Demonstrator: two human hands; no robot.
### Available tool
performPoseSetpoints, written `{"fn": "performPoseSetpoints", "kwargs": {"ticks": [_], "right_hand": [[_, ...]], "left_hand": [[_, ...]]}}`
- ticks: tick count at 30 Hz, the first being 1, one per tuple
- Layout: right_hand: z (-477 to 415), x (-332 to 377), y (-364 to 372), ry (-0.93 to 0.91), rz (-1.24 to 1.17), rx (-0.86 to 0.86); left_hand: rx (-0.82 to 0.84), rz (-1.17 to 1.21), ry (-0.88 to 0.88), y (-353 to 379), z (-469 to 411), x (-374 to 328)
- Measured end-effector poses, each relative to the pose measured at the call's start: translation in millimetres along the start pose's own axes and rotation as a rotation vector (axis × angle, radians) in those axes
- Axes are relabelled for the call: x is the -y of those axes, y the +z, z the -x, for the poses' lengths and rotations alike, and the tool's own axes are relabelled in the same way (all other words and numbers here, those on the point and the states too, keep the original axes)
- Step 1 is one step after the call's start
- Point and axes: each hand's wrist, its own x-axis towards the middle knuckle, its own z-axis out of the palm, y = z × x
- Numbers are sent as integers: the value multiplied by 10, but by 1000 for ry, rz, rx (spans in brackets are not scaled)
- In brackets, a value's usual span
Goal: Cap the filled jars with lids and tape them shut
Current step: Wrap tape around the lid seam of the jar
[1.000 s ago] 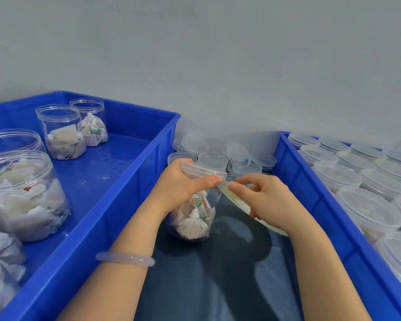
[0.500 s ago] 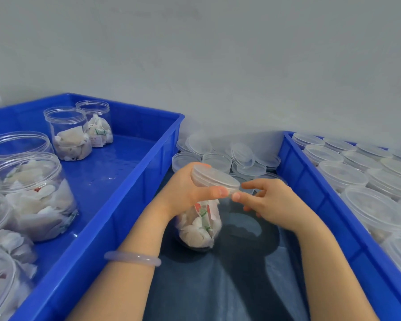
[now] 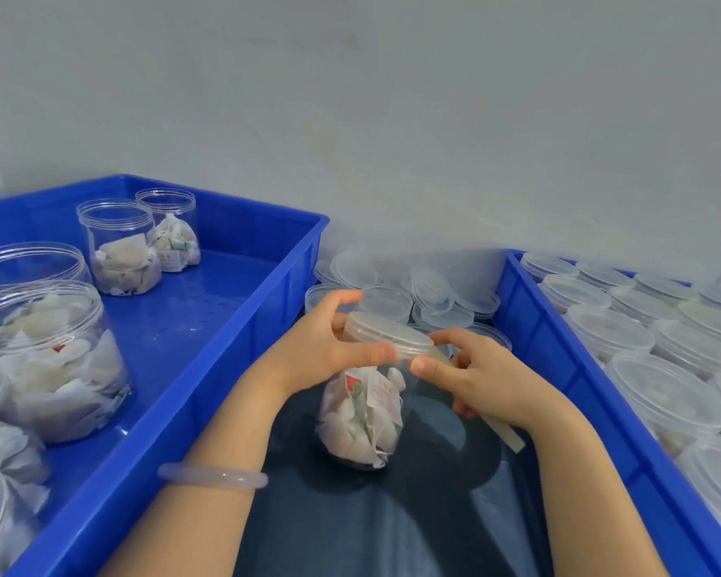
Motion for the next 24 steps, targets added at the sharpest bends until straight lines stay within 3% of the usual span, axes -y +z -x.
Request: {"fn": "performPoseSetpoints", "kwargs": {"ticks": [6,9,20,24], "right_hand": [[16,104,65,-16,37,11],[27,115,83,-96,69,2],[97,-11,-126,-147,-91,51],[60,1,-85,-150,-77,-48]], "left_hand": [[-111,-370,1,31,45,-219],[-69,-498,53,4,78,-273],[28,-408,153,-79,101,-204],[80,-369,180,-99,99,-189]]}}
